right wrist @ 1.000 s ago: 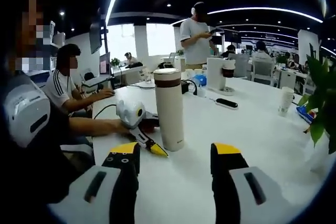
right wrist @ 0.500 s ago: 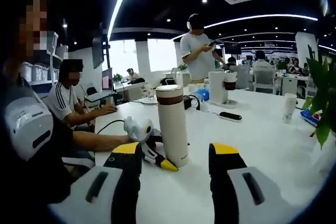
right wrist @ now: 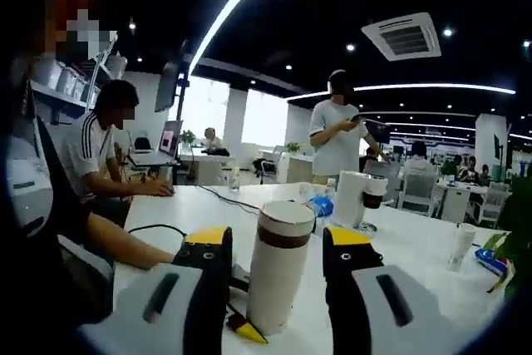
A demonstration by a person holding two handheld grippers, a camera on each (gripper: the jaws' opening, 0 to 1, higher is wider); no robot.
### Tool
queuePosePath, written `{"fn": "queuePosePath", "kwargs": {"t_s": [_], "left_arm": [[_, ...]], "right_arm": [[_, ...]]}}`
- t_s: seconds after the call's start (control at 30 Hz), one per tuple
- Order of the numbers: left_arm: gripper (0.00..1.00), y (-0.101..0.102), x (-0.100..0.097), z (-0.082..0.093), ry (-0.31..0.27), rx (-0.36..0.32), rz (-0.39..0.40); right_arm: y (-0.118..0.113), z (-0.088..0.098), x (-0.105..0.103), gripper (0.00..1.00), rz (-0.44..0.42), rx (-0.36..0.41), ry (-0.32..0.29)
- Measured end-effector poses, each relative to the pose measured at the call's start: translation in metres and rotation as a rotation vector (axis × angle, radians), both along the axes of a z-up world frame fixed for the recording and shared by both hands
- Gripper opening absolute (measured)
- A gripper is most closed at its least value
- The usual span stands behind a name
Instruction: Grasp the water cup twist off the cup lid place the cup lid on the table
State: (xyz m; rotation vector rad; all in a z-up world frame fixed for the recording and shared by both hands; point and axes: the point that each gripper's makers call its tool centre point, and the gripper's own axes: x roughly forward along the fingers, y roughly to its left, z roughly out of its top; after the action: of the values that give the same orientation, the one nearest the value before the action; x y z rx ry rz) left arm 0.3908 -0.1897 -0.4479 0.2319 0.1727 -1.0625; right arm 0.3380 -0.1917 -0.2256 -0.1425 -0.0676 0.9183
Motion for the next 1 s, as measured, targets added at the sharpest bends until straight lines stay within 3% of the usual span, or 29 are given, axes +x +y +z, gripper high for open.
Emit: {"fn": "queuePosePath", "kwargs": {"t_s": [0.23,0.37,0.57,0.8,1.0], "left_arm": [[0.53,0.001,0.0,0.001,0.015,-0.006,0.007],[0.53,0.001,-0.001,0.001,0.02,-0.009,0.007],[0.53,0.002,0.0,0.001,0.021,-0.008,0.01],[0.53,0.002,-0.001,0.001,0.022,-0.007,0.008],[0.53,0.003,-0.002,0.0,0.027,-0.008,-0.01]], "right_arm": [[0.028,0.001,0.021,0.5,-0.036,0.036,-0.042],[0.029,-0.018,0.039,0.6,-0.103,0.003,0.018],[0.036,-0.021,0.047,0.5,-0.092,0.059,0.047],[0.041,-0.019,0.054,0.48,-0.092,0.066,0.038],[0.043,-0.018,0.053,0.47,-0.039,0.091,0.022]]}}
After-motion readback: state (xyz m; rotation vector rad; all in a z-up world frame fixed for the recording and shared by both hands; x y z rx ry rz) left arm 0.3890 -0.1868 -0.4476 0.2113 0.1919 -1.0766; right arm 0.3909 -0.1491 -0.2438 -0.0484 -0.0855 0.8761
